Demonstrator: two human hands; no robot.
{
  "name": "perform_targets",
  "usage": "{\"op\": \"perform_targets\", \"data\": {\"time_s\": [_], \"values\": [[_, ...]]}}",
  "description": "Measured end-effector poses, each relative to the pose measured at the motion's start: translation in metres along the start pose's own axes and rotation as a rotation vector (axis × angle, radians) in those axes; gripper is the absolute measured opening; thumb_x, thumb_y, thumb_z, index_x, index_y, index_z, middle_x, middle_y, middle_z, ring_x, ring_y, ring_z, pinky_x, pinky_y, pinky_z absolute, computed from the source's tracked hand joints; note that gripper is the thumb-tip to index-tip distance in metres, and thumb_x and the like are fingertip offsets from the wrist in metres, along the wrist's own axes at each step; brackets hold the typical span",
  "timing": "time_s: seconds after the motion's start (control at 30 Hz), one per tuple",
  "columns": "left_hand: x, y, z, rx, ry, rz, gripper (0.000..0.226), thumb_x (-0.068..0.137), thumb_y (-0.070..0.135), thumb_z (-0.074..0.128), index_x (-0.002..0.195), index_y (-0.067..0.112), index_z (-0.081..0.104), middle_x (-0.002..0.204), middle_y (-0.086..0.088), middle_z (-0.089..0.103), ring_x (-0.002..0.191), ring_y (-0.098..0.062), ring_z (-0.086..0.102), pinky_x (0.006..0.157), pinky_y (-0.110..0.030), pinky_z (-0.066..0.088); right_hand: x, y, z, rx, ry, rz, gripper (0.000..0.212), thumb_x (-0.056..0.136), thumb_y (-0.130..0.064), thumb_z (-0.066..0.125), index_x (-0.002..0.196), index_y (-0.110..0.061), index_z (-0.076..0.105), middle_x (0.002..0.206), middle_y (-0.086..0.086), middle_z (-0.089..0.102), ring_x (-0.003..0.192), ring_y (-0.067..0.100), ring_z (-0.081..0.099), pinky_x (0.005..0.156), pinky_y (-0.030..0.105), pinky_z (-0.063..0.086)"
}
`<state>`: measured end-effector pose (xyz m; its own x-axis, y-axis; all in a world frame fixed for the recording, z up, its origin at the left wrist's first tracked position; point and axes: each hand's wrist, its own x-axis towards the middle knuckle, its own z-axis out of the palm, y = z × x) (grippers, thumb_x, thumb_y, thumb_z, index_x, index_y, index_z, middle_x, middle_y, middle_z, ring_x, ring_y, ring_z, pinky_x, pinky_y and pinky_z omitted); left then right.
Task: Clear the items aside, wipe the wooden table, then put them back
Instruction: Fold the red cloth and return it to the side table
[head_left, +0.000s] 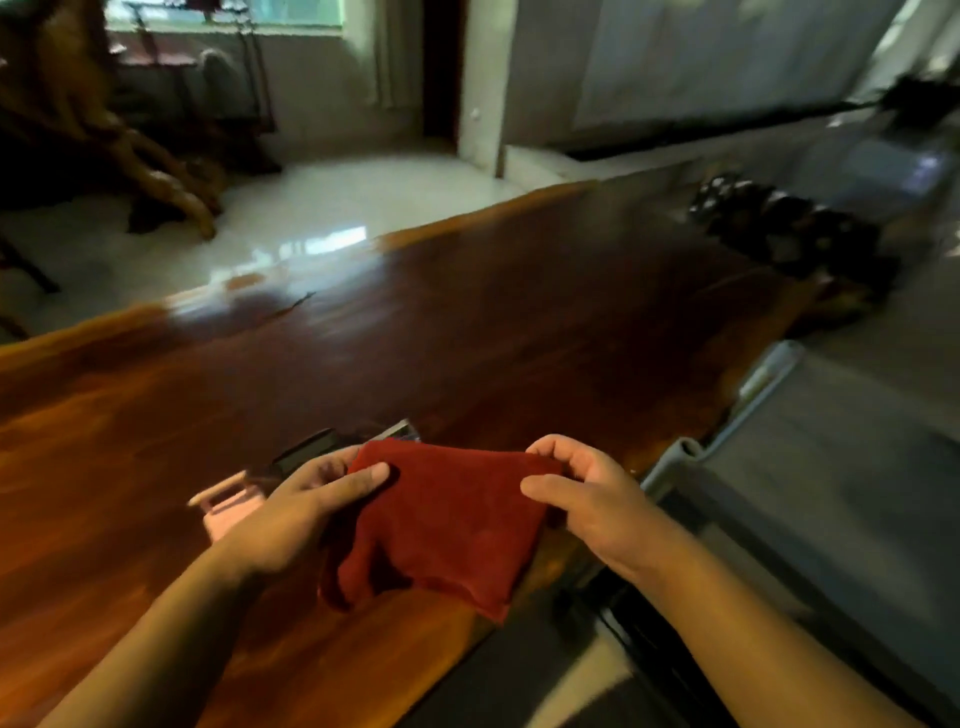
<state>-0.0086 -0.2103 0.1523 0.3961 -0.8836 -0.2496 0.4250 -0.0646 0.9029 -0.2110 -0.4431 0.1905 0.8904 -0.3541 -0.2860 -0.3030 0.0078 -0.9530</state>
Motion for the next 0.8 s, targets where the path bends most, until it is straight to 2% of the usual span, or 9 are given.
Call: {"op": "perform_targets", "data": {"time_s": [0.1,0.2,0.3,0.33,0.47,0.53,0.6,0.67,0.8], "values": [[0.037,0.008,0.061,-0.017,-0.038,-0.014,0.051,0.087,0.028,0.077,0.128,0.001,0.066,0.129,-0.031,0.064,0.113,-0.040,0.068,0.093,-0.043,0.057,-0.037,0.000,-0.049,0.149,0.108,-0.020,0.027,0.075,-0.042,0.080,0.098,-0.032,0.071,0.096,0.000,0.075,0.096,0.024,0.072,0.085,0.042,0.058],[0.078,0.004,0.125,-0.045,-0.113,-0.043,0.046,0.088,0.025,0.074,0.125,-0.002,0.067,0.125,-0.034,0.065,0.105,-0.040,0.069,0.096,-0.050,0.055,-0.076,0.006,-0.099,0.260,0.217,-0.023,0.025,0.072,-0.035,0.081,0.095,-0.028,0.071,0.093,0.002,0.074,0.094,0.023,0.072,0.079,0.040,0.058],[0.119,-0.007,0.194,-0.061,-0.205,-0.108,0.035,0.097,0.017,0.065,0.125,-0.003,0.066,0.122,-0.034,0.067,0.101,-0.040,0.072,0.090,-0.048,0.059,-0.115,0.022,-0.155,0.340,0.356,0.000,0.028,0.072,-0.029,0.081,0.098,-0.023,0.072,0.093,0.007,0.073,0.096,0.030,0.071,0.091,0.057,0.055],[0.144,-0.015,0.236,-0.061,-0.247,-0.145,0.035,0.097,0.018,0.061,0.124,-0.003,0.067,0.121,-0.033,0.068,0.101,-0.040,0.072,0.087,-0.047,0.060,-0.139,0.030,-0.189,0.380,0.406,-0.002,0.025,0.074,-0.026,0.080,0.097,-0.021,0.071,0.091,0.008,0.071,0.095,0.031,0.069,0.093,0.058,0.054],[0.181,-0.031,0.316,-0.012,-0.312,-0.198,0.036,0.098,0.019,0.056,0.125,0.000,0.069,0.128,-0.033,0.065,0.111,-0.043,0.069,0.090,-0.045,0.060,-0.178,0.051,-0.244,0.462,0.570,0.026,0.013,0.082,-0.011,0.075,0.088,-0.021,0.072,0.087,0.010,0.062,0.083,0.029,0.060,0.078,0.050,0.047],[0.203,-0.044,0.364,0.029,-0.286,-0.221,0.041,0.093,0.020,0.061,0.126,-0.005,0.066,0.128,-0.035,0.064,0.111,-0.042,0.069,0.092,-0.045,0.060,-0.199,0.065,-0.282,0.510,0.658,0.031,0.016,0.089,-0.001,0.069,0.091,-0.017,0.070,0.084,0.010,0.063,0.072,0.023,0.063,0.066,0.039,0.051],[0.223,-0.055,0.407,0.080,-0.288,-0.273,0.044,0.092,0.021,0.062,0.128,-0.005,0.064,0.126,-0.032,0.066,0.114,-0.043,0.067,0.097,-0.050,0.057,-0.220,0.076,-0.318,0.545,0.717,0.042,0.015,0.091,-0.001,0.065,0.098,-0.013,0.067,0.085,0.010,0.067,0.069,0.020,0.067,0.060,0.035,0.055],[0.240,-0.062,0.439,0.098,-0.292,-0.339,0.046,0.090,0.025,0.066,0.128,0.000,0.063,0.121,-0.027,0.071,0.112,-0.040,0.070,0.091,-0.050,0.056,-0.235,0.089,-0.348,0.561,0.715,0.038,0.011,0.093,-0.005,0.064,0.100,-0.013,0.067,0.086,0.009,0.069,0.073,0.022,0.068,0.060,0.037,0.056],[0.278,-0.082,0.475,0.145,-0.317,-0.429,0.052,0.084,0.035,0.069,0.129,0.012,0.057,0.113,-0.016,0.077,0.103,-0.034,0.074,0.070,-0.040,0.063,-0.237,0.116,-0.394,0.589,0.754,0.125,0.009,0.096,-0.015,0.064,0.104,-0.012,0.068,0.088,0.010,0.069,0.079,0.026,0.068,0.063,0.041,0.055]]}}
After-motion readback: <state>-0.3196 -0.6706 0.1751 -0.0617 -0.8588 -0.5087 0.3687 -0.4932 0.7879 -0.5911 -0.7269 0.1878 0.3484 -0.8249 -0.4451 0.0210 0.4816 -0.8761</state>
